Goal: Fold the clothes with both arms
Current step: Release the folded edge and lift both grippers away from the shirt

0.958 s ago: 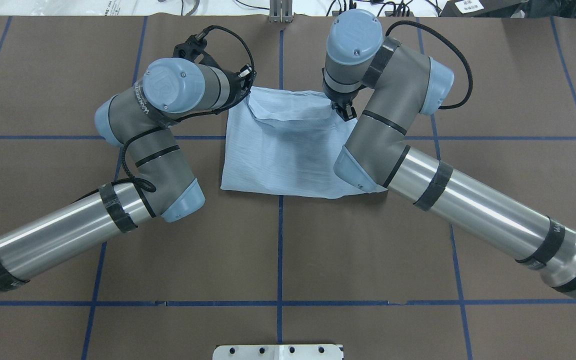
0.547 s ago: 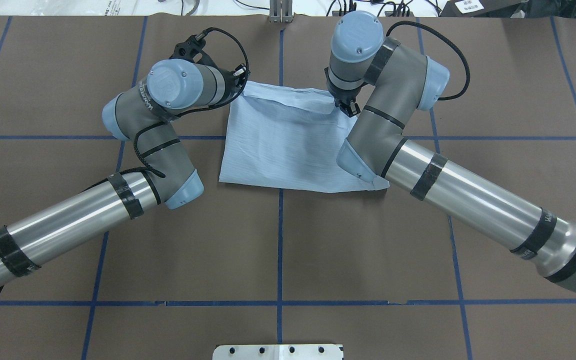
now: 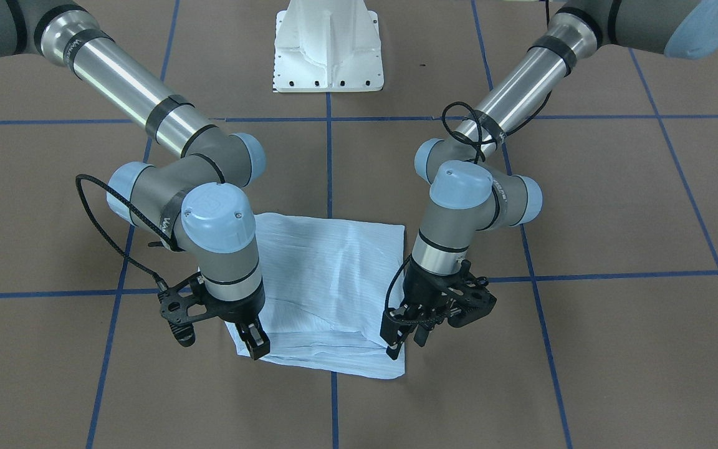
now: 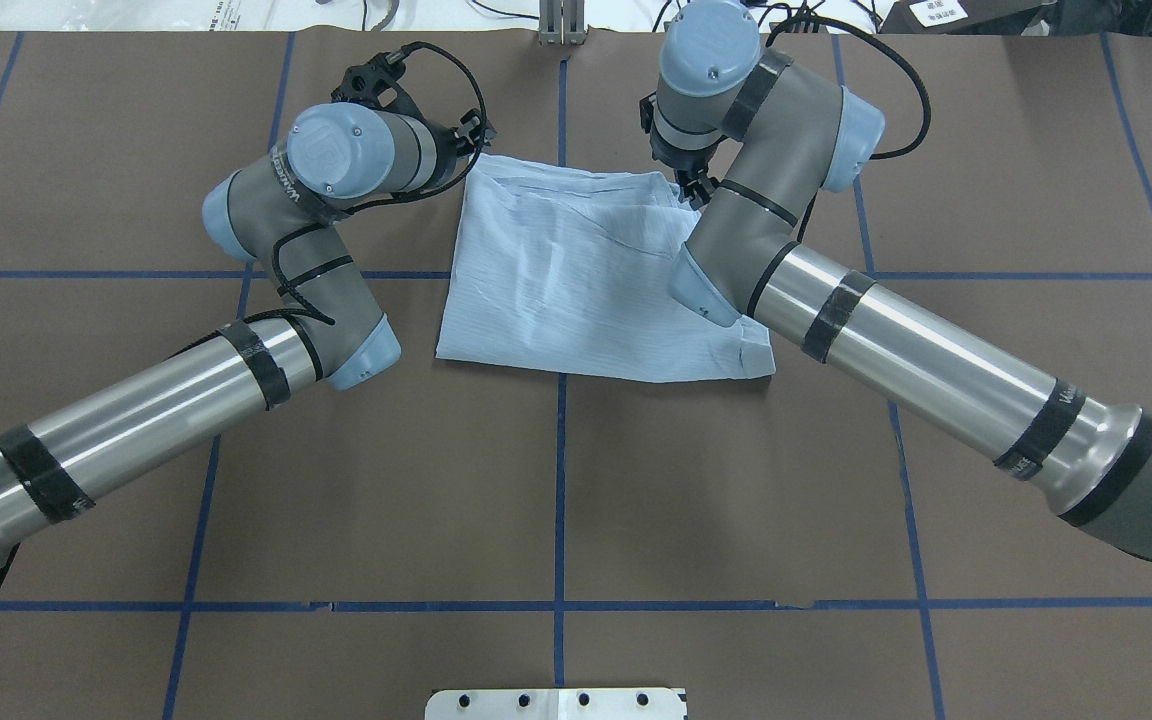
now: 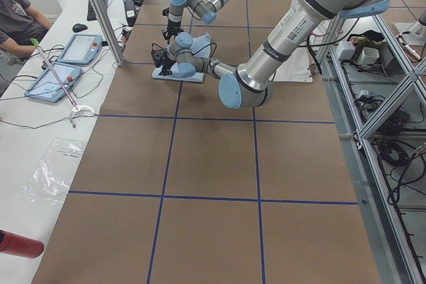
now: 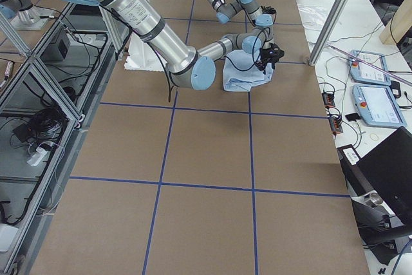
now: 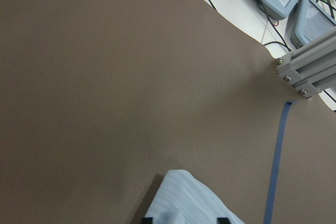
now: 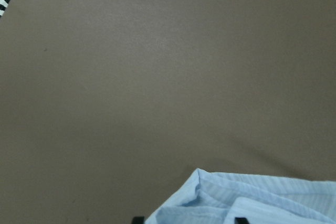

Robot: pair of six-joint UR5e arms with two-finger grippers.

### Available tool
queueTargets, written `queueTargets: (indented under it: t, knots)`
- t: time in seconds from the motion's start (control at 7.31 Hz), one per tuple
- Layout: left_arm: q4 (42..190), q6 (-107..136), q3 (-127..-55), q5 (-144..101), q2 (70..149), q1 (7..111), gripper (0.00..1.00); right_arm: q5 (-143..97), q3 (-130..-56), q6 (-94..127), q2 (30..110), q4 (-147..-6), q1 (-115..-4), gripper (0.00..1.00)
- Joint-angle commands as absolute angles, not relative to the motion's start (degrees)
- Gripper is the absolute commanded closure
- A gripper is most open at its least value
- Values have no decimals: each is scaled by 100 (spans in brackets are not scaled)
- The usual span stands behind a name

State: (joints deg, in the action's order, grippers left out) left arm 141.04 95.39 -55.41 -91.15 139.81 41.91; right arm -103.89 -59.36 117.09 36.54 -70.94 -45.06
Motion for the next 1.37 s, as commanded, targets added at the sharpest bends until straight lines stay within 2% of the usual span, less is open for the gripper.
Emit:
queueTargets:
  t: [0.0,0.14,0.55,0.82,0.96,1.09,1.23]
  knots:
    - [14159,9274,-5528,-9193,13975,4367,13,-10424,-5950,10974,3787,-7084,-4727,0]
    - [14142,8820,-5685,-9472,13879,4429,14,-10424,-6142,10438,4101,-7093,-4789,0]
    - [14063,6687,-7465,-10290,12205,4727,14,-11524,-7001,7561,5348,-7093,-5577,0]
    - [14010,5200,-8371,-11227,11107,5305,14,-12432,-7469,5521,6341,-7137,-6395,0]
    - [13966,4733,-8828,-11807,10474,5491,14,-12611,-7941,4562,7094,-7145,-6651,0]
    - [13957,4128,-8998,-11969,10059,5676,13,-12926,-8084,3848,7476,-7163,-6967,0]
    - [13940,3182,-9131,-12258,9646,6139,1,-13164,-8095,3249,7767,-7154,-7309,0]
